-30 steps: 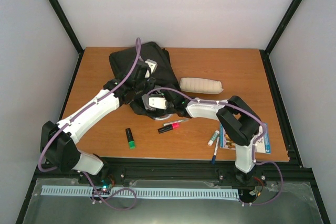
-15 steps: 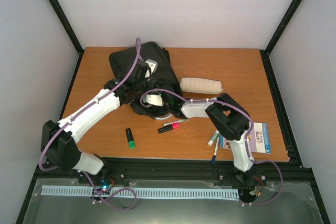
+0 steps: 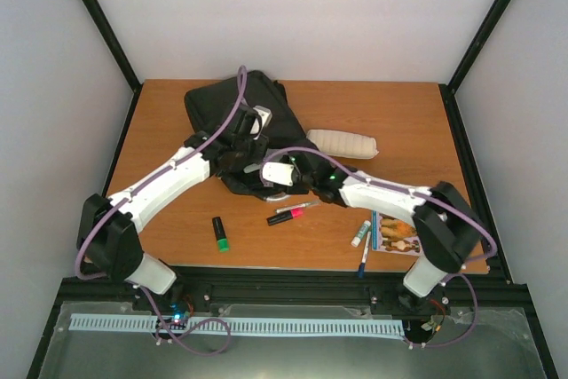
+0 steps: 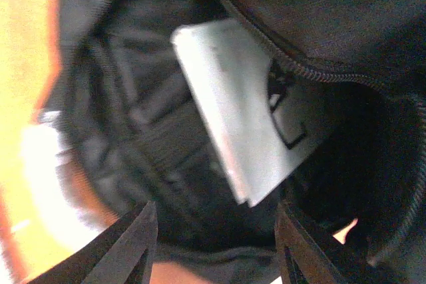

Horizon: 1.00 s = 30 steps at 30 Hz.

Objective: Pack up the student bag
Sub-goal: Place the book in the student bag.

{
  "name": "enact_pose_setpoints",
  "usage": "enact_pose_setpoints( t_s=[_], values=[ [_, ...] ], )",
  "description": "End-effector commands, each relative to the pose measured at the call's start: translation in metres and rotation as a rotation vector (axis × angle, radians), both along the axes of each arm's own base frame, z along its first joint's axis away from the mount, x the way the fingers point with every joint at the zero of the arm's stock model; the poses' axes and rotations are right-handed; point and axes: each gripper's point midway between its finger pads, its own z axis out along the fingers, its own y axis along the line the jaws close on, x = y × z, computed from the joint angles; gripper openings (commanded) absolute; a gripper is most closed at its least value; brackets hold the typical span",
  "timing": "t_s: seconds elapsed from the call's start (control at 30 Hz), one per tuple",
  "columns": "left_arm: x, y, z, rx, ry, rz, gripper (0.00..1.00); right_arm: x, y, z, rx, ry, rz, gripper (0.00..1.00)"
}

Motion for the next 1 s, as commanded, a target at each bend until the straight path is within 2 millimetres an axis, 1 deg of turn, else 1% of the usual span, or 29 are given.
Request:
enact_pose_setpoints(
  t_s=[0.0,0.07,0.1,0.17,0.2,0.27,0.3,0.33,0.37,0.43,0.47,0.5,0.53,0.63,0.7,0.73,0.83,0.93,0.97],
  values=[
    [0.009,-0.009,0.015,-0.040,-0.013,-0.001,0.01,-0.077,-0.030,-0.024,-0.059,0.286,0.101,0.50],
    [0.011,-0.006,0.009,-0.029,-0.016,0.017,0.01,-0.094,-0.045,-0.021,-0.064,0.349,0.094,0.50],
    [0.011,-0.007,0.004,-0.025,-0.005,0.015,0.01,-0.104,-0.053,-0.020,-0.068,0.392,0.088,0.50],
    [0.009,-0.012,-0.007,-0.026,0.053,0.002,0.01,-0.119,-0.066,-0.012,-0.034,0.462,0.066,0.50],
    [0.008,-0.015,-0.012,-0.027,0.086,-0.007,0.02,-0.124,-0.072,-0.007,-0.008,0.495,0.053,0.50],
    [0.002,-0.018,-0.023,-0.033,0.145,-0.014,0.09,-0.129,-0.084,0.006,0.055,0.549,0.021,0.50],
    [-0.002,-0.019,-0.025,-0.044,0.159,-0.017,0.17,-0.129,-0.090,0.012,0.092,0.570,-0.004,0.50],
    [-0.007,-0.019,-0.025,-0.060,0.166,-0.019,0.35,-0.127,-0.098,0.020,0.135,0.582,-0.031,0.50],
    [-0.013,-0.020,-0.026,-0.079,0.175,-0.028,0.46,-0.120,-0.109,0.029,0.189,0.585,-0.076,0.50],
    [-0.022,-0.021,-0.020,-0.117,0.164,-0.038,0.65,-0.113,-0.125,0.042,0.281,0.600,-0.143,0.51],
    [-0.026,-0.022,-0.017,-0.134,0.159,-0.049,0.80,-0.107,-0.134,0.047,0.317,0.596,-0.186,0.51],
    [-0.029,-0.021,-0.013,-0.147,0.149,-0.053,0.97,-0.101,-0.144,0.050,0.346,0.583,-0.230,0.51],
    [-0.031,-0.019,-0.010,-0.150,0.142,-0.044,0.99,-0.097,-0.152,0.051,0.367,0.576,-0.275,0.51],
    [-0.032,-0.007,-0.008,-0.117,0.145,0.017,1.00,-0.077,-0.181,0.052,0.433,0.533,-0.435,0.53],
    [-0.029,-0.001,-0.018,-0.058,0.175,0.047,1.00,-0.065,-0.200,0.050,0.475,0.521,-0.531,0.53],
    [-0.029,-0.002,-0.022,-0.038,0.183,0.042,1.00,-0.059,-0.209,0.048,0.492,0.529,-0.572,0.53],
    [-0.032,-0.017,-0.024,-0.039,0.154,-0.008,1.00,-0.043,-0.236,0.036,0.505,0.549,-0.698,0.53],
    [-0.037,-0.036,-0.018,-0.055,0.105,-0.043,1.00,-0.034,-0.258,0.026,0.514,0.574,-0.784,0.53],
    [-0.041,-0.045,-0.014,-0.063,0.083,-0.061,1.00,-0.032,-0.268,0.025,0.522,0.573,-0.816,0.53]
  ],
)
